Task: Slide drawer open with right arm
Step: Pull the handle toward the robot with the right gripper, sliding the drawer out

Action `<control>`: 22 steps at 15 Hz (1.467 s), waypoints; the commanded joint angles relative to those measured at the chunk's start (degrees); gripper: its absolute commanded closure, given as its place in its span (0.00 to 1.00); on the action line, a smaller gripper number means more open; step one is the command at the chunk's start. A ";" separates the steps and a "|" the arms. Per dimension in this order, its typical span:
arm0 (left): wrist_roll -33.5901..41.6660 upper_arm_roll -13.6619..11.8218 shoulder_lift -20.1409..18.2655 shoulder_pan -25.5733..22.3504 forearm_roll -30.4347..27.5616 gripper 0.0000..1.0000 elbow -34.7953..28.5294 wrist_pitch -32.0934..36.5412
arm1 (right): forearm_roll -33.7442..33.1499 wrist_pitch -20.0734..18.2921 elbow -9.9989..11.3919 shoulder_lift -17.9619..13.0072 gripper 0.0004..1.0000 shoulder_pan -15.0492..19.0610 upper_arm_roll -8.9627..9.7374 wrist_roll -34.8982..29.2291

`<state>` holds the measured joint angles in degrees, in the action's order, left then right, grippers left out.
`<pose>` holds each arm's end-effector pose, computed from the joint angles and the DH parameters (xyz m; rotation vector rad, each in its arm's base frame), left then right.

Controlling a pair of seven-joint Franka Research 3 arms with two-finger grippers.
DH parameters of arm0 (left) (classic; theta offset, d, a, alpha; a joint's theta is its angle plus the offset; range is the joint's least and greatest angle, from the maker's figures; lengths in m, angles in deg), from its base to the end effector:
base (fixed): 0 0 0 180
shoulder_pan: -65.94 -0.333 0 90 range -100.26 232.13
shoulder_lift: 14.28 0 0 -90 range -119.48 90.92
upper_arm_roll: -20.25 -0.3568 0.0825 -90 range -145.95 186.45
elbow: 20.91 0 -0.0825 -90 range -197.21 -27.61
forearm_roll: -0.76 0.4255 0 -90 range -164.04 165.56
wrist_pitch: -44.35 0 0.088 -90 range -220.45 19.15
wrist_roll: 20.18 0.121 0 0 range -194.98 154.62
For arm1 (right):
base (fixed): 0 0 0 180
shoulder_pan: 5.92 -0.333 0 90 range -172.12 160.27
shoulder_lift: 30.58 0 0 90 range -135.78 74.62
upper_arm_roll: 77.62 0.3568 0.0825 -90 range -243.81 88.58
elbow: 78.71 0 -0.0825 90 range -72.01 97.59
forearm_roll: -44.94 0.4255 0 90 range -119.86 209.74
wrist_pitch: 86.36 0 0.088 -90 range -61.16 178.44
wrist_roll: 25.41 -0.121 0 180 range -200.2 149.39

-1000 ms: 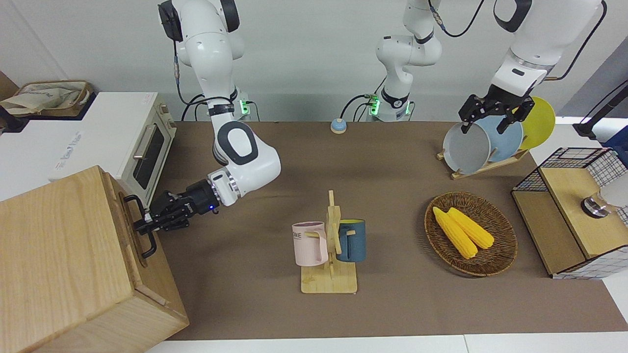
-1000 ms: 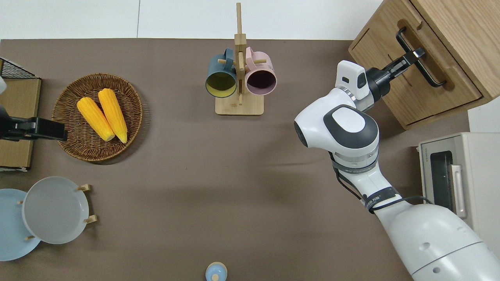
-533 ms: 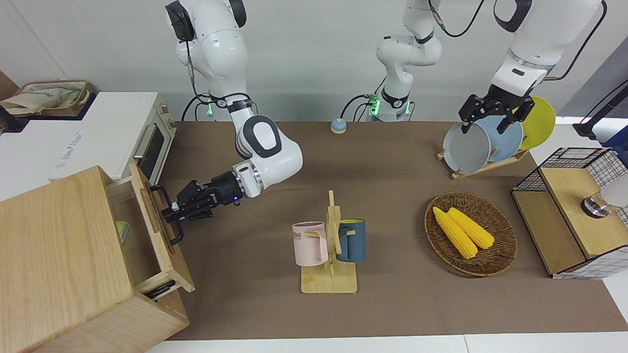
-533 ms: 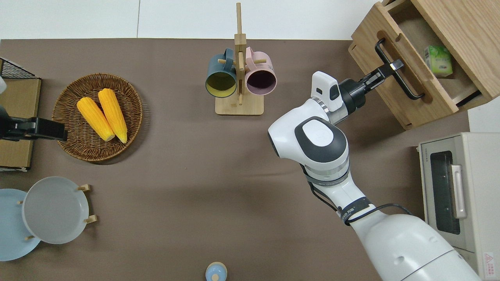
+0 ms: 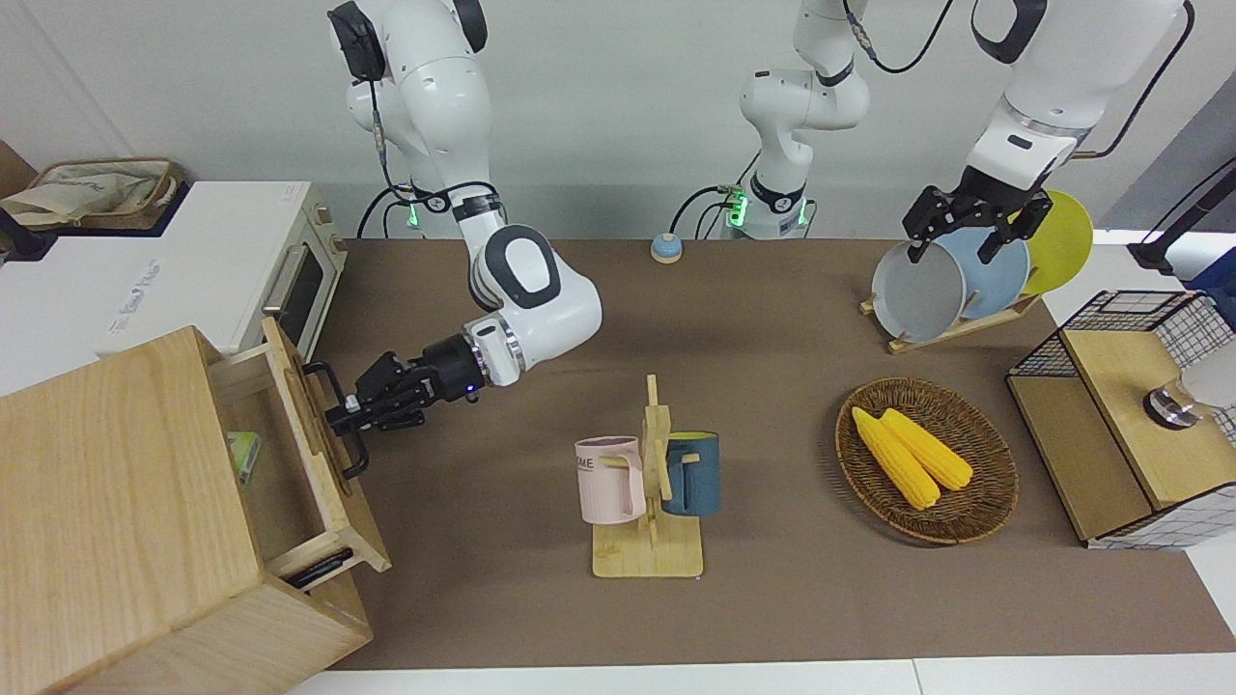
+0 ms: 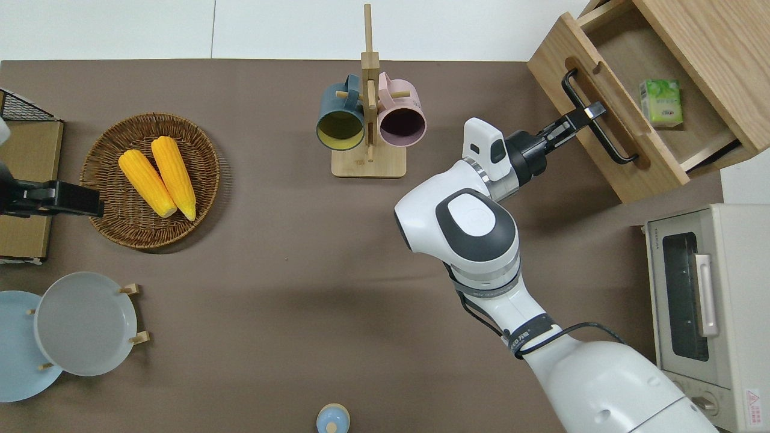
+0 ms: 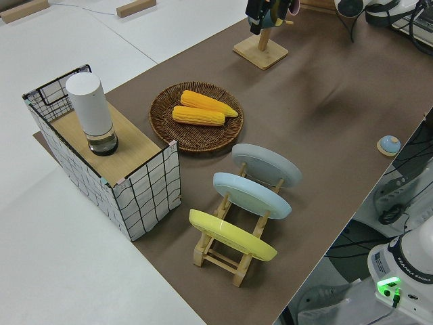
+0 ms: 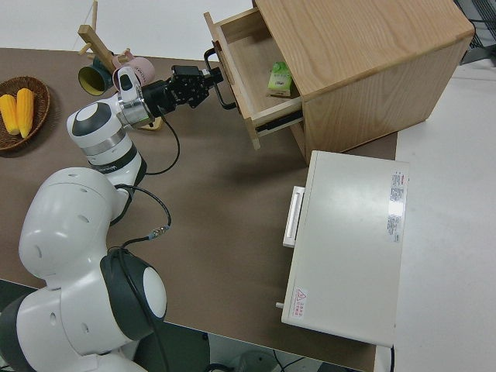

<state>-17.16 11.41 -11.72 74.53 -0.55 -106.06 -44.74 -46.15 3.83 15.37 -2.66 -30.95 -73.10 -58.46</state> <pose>0.6109 -0.0025 0.6667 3.1251 -0.0769 0.0392 0.6900 0.2417 0.4056 1.5592 0.3977 0.4192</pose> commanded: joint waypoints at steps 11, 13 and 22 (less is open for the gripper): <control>0.33 -0.92 0.69 0.99 0.78 0.00 1.12 -0.04 | 6.35 -2.74 -0.65 -0.67 1.00 -6.17 0.14 2.91; 0.33 -0.92 0.69 0.99 0.78 0.00 1.12 -0.04 | 7.24 -3.35 -0.65 -0.58 1.00 -7.48 0.06 2.91; 0.33 -0.92 0.69 0.99 0.78 0.00 1.12 -0.04 | 7.07 -6.08 -0.65 -0.23 1.00 -10.83 0.06 6.51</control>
<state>-17.16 11.41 -11.72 74.53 -0.55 -106.06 -44.74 -39.91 -1.77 15.12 -3.17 -40.75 -73.11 -56.99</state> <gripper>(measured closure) 0.009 0.824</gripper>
